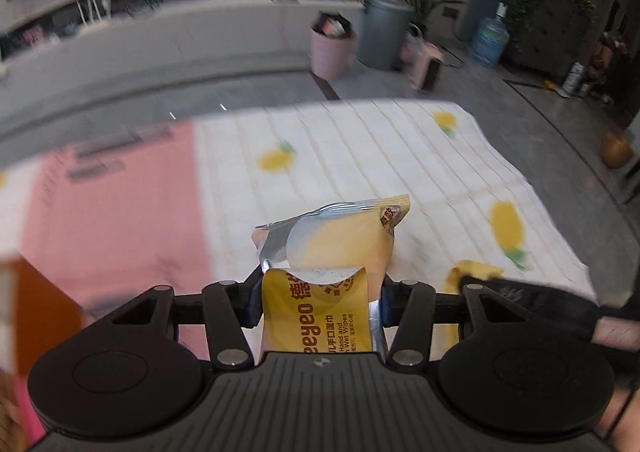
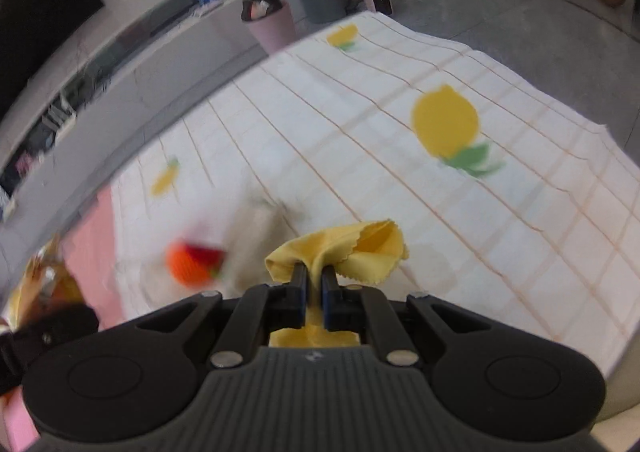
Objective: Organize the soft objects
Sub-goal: 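Lift and carry the wipes pack with the left gripper and yellow cloth with the right gripper to the box, then lower the wipes pack and yellow cloth into the box and open both grippers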
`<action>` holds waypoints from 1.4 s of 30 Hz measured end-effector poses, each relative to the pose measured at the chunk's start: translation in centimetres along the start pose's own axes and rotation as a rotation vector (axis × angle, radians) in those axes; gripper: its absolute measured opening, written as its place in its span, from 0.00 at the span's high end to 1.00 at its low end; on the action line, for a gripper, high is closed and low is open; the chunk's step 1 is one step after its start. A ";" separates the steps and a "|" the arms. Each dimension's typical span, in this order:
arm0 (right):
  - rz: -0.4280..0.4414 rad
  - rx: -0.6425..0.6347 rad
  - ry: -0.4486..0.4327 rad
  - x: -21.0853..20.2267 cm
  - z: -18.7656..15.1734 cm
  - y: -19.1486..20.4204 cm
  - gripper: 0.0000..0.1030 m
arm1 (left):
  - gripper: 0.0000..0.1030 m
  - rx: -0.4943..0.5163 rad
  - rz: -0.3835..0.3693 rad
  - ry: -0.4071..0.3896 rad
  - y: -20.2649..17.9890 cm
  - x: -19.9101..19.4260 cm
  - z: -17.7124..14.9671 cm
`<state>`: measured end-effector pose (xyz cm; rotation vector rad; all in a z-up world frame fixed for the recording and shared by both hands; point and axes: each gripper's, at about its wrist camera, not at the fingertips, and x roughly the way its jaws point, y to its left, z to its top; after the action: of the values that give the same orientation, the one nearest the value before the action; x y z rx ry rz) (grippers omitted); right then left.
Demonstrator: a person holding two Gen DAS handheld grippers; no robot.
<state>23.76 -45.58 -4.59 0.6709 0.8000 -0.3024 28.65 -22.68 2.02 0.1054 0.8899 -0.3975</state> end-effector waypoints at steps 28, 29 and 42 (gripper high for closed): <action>0.397 -0.591 0.117 -1.5 -16.7 32.7 0.95 | 0.44 -0.272 0.273 -0.099 29.0 -8.3 -10.5; 0.390 -0.613 0.118 -1.2 -17.2 33.0 0.95 | 0.44 -0.285 0.262 -0.090 29.4 -7.8 -10.8; 0.271 -0.826 0.033 0.2 -22.2 34.4 0.96 | 0.44 -0.143 0.383 -0.083 28.9 -4.5 -10.8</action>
<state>28.33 -5.02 -0.95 -0.0016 0.7708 0.2865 29.14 8.00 -3.45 0.1240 0.7928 0.0191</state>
